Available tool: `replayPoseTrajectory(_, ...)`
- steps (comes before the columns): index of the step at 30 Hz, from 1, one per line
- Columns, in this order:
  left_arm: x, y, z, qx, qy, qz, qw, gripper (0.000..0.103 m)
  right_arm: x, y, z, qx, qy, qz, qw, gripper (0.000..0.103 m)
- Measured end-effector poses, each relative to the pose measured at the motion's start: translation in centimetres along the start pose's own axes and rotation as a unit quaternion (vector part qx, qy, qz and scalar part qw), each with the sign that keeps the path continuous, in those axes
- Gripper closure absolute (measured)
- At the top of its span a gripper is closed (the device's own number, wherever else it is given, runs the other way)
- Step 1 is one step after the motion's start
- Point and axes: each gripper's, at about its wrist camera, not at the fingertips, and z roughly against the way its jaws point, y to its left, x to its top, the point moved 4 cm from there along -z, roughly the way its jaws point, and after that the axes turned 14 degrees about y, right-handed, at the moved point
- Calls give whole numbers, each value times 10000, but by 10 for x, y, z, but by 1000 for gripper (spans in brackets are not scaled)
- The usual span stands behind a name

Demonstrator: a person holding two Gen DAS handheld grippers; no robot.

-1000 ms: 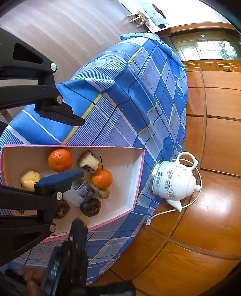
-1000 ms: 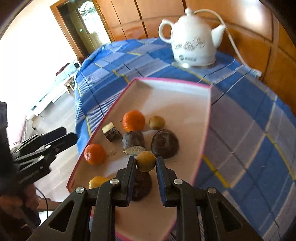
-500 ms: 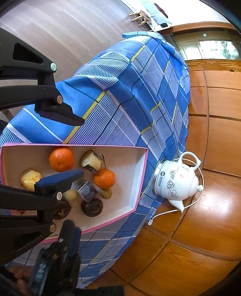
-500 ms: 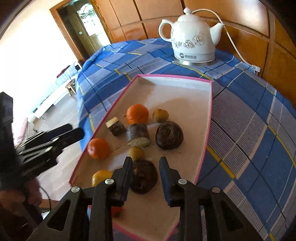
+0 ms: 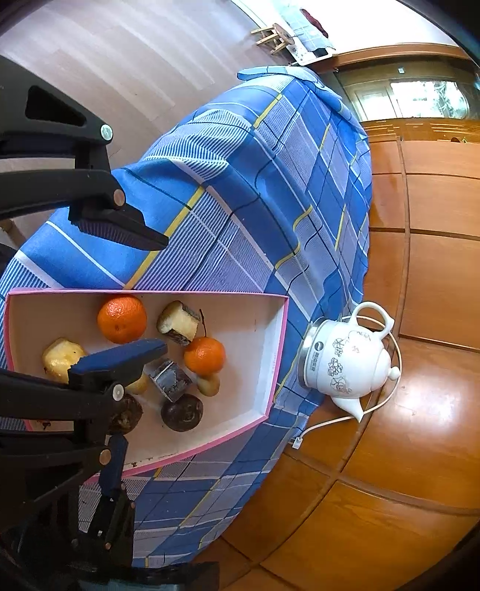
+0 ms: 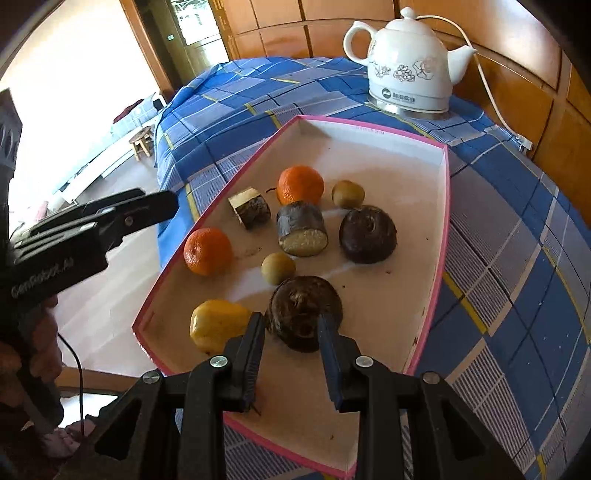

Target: Organize fruits

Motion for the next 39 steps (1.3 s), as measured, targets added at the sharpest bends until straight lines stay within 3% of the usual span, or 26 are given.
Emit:
replayPoseTrajectory(9,1,4,-2,-28,-9,65,10000,51,-11,-8,-3,20,120,-115,9999,73)
replayPoseTrajectory(22,-2,6,-3,26,1,64,10000,51,20,6,-22,6,46,-43,10000,73)
replayPoseTrajectory(30,-4,3,5,185,-170,-9,9997,45,13,3,-23,-38,42,-178,9998,73)
replayPoseTrajectory(39,-9,-3,15,208,-306,-51,9993,39,2,5,3,-318,-392,-346,9981,73)
